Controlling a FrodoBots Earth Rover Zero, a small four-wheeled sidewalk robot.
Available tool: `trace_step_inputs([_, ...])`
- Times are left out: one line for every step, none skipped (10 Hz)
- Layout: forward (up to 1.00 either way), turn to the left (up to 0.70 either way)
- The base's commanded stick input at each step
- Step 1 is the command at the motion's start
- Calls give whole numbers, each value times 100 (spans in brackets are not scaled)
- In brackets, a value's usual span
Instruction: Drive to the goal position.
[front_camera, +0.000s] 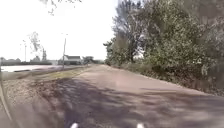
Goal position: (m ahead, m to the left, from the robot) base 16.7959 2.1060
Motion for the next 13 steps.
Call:
trace_step_inputs([62,0])
trace_step_inputs([68,0])
trace_step_inputs([70,0])
trace_step_inputs([70,0])
trace_step_inputs([70,0])
trace_step_inputs([70,0])
trace_step_inputs([70,0])
trace_step_inputs([70,0])
trace_step_inputs([70,0])
trace_step_inputs([70,0])
trace_step_inputs([70,0])
trace_step_inputs([70,0])
trace_step_inputs([70,0])
